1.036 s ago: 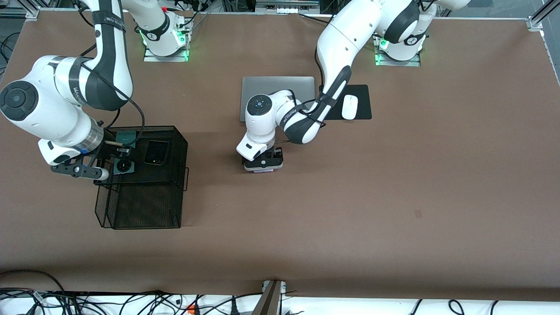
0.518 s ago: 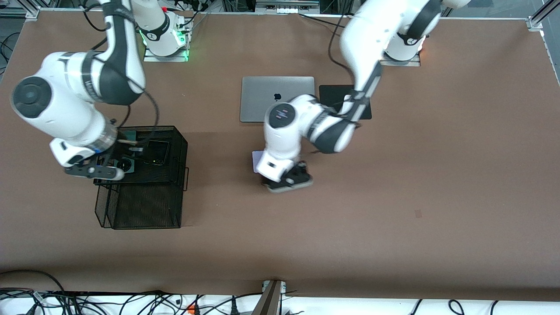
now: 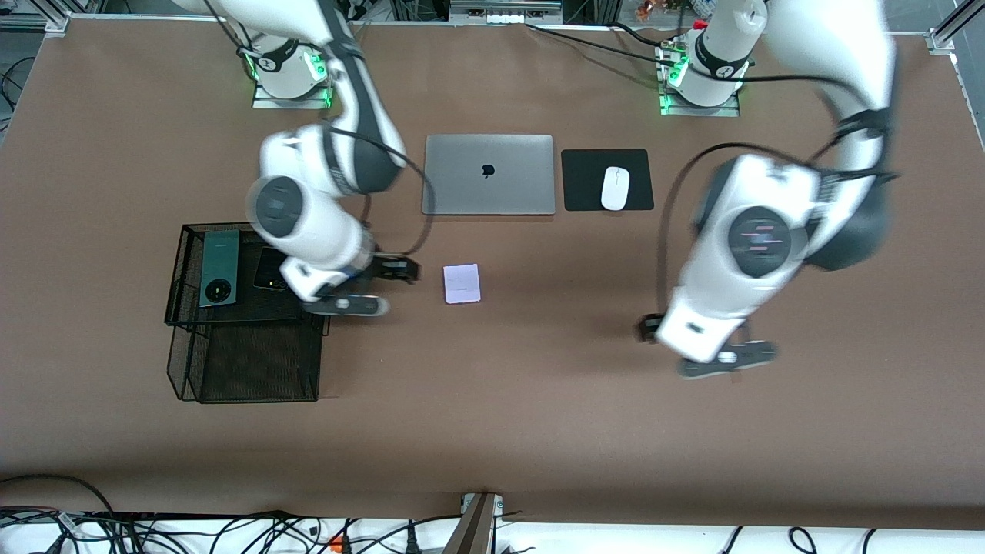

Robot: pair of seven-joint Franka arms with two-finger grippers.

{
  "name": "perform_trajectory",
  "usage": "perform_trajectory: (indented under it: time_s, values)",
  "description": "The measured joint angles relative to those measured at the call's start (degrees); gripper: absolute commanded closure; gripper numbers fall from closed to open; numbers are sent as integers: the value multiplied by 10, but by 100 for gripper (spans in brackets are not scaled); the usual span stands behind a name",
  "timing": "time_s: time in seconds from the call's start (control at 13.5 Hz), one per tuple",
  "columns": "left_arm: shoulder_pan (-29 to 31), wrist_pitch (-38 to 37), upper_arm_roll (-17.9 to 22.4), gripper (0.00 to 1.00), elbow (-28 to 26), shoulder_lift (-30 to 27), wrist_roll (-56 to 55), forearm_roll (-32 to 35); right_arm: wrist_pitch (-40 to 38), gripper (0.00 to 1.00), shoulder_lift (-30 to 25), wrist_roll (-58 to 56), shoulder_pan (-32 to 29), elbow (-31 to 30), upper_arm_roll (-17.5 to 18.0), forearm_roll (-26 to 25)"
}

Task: Place phones with both arms

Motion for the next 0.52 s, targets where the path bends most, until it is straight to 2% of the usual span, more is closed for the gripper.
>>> perform_trajectory:
  time_s: [0.3,0.52]
  values:
    - [94,-64,-1,0,-5,-60,143,-26,88,0,63,1,3,3,57,2]
    - [139,-116,-1,0,-7,-106,213,-46,134,0,96,10,14,5,70,3]
